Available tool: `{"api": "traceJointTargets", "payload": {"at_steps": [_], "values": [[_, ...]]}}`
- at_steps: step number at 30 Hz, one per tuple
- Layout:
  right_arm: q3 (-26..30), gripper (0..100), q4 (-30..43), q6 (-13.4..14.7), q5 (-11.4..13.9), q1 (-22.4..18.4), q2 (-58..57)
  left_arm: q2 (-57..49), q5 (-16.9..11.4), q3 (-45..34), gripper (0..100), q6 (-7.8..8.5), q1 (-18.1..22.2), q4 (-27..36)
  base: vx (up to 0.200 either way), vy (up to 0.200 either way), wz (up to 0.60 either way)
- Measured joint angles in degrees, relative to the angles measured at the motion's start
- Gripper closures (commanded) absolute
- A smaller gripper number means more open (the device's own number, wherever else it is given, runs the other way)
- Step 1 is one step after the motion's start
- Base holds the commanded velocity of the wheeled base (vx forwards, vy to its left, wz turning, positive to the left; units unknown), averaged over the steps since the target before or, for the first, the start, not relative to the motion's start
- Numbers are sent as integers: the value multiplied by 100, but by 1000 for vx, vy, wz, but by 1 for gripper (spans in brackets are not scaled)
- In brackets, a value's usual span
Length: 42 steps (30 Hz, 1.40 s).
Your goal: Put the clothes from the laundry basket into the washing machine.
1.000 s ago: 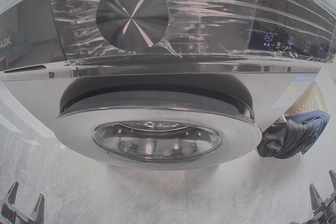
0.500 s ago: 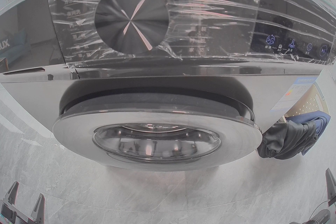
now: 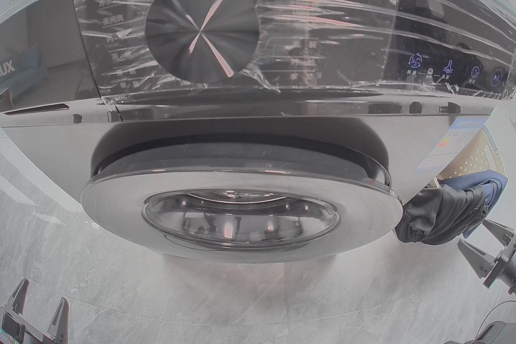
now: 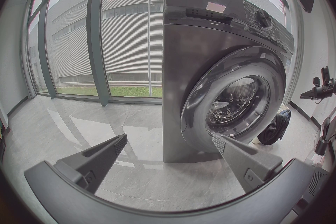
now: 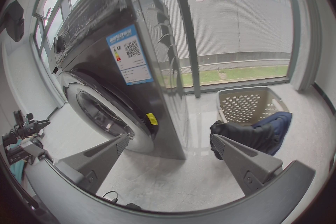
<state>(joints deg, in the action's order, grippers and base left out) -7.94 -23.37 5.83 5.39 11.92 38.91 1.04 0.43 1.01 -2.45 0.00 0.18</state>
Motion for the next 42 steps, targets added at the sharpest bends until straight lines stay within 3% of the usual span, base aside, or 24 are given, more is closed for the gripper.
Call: {"api": "traceJointTargets", "payload": {"at_steps": [6,10,27,31,42], "values": [[66,0,-1098,286,-266,1178,1379,-2,0,0,0,0,0,0,0,0,0],[-49,0,-1421,523,-400,1731,2065,0,0,0,0,2,0,0,0,0,0],[-981,0,-1545,566,-466,2432,3510,0,0,0,0,2,0,-2,0,0,0],[-1115,0,-1842,566,-461,2509,3752,0,0,0,0,-1,-2,0,0,0,0],[-798,0,-2165,552,-438,2721,4035,0,0,0,0,-12,0,-2,0,0,0]]}}
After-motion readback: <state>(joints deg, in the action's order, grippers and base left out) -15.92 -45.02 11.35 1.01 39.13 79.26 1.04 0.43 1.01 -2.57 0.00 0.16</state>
